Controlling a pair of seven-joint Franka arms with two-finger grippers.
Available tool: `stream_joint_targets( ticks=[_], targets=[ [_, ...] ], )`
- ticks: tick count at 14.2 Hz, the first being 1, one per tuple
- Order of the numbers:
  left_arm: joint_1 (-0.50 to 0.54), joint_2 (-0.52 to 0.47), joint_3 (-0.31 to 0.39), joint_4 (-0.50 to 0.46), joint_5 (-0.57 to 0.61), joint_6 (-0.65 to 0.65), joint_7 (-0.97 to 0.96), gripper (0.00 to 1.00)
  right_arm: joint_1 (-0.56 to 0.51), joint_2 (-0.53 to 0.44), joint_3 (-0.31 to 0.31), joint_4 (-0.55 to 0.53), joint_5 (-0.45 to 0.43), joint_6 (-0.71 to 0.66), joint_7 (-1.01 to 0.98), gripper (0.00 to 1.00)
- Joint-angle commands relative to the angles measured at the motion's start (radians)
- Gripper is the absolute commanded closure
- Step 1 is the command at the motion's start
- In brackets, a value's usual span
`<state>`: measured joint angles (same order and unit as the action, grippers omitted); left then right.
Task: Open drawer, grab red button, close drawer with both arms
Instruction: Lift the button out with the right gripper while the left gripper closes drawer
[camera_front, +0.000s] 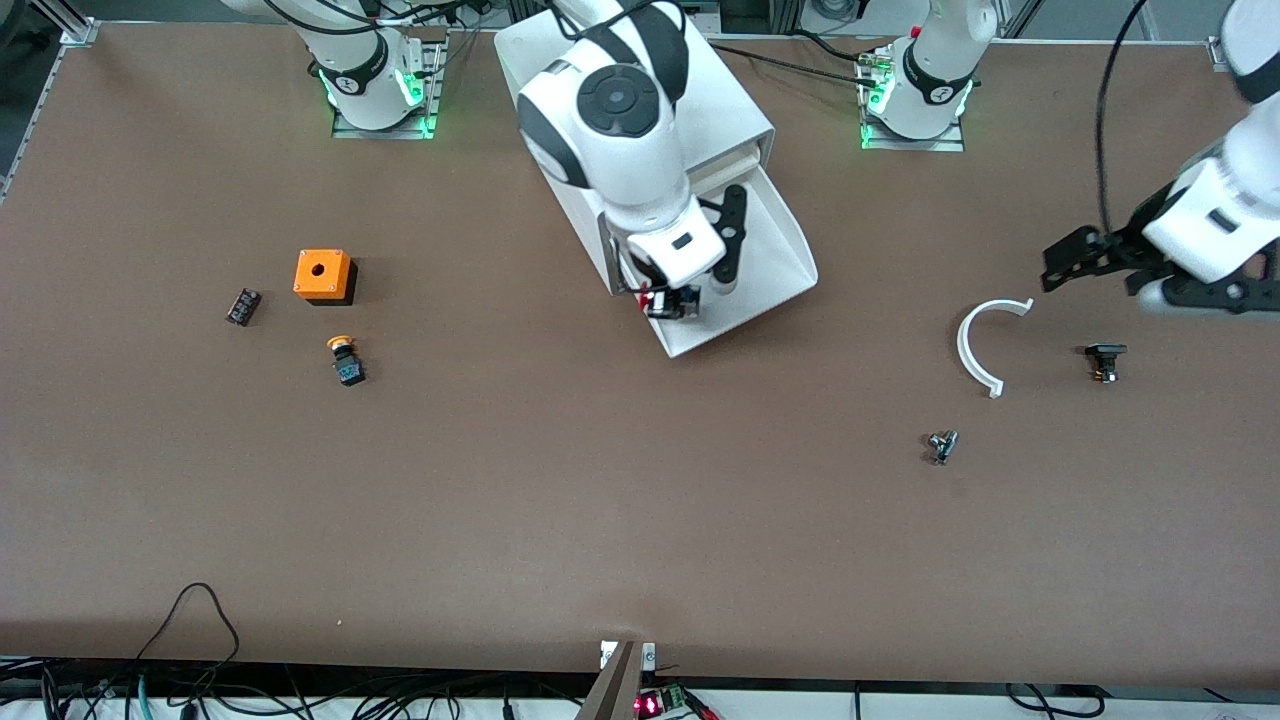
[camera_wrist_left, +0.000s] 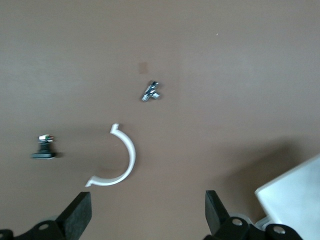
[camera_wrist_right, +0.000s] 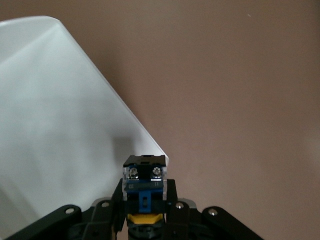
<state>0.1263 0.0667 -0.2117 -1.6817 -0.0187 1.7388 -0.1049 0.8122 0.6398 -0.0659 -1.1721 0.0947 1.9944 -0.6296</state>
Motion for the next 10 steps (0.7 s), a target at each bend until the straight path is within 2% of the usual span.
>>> stream_joint_targets(
  ticks=[1,4,6,10],
  targets=[
    [-0.043,0.085,-0.052,-0.013,0.042,0.095,-0.186,0.0,-0.056,-0.087,-0.008,-0.124,-0.003,0.011,0.027,0.74],
    [-0.131,0.195,-0.051,-0.035,0.045,0.194,-0.411,0.0,-0.166,-0.111,-0.009,-0.185,0.011,0.026,0.164,0.74],
    [-0.165,0.261,-0.051,-0.065,0.046,0.304,-0.528,0.0,-0.217,-0.118,-0.009,-0.231,0.007,0.05,0.229,0.74],
    [-0.247,0.376,-0.049,-0.076,0.045,0.47,-0.717,0.0,-0.271,-0.172,-0.009,-0.404,0.002,0.113,0.381,0.74]
  ],
)
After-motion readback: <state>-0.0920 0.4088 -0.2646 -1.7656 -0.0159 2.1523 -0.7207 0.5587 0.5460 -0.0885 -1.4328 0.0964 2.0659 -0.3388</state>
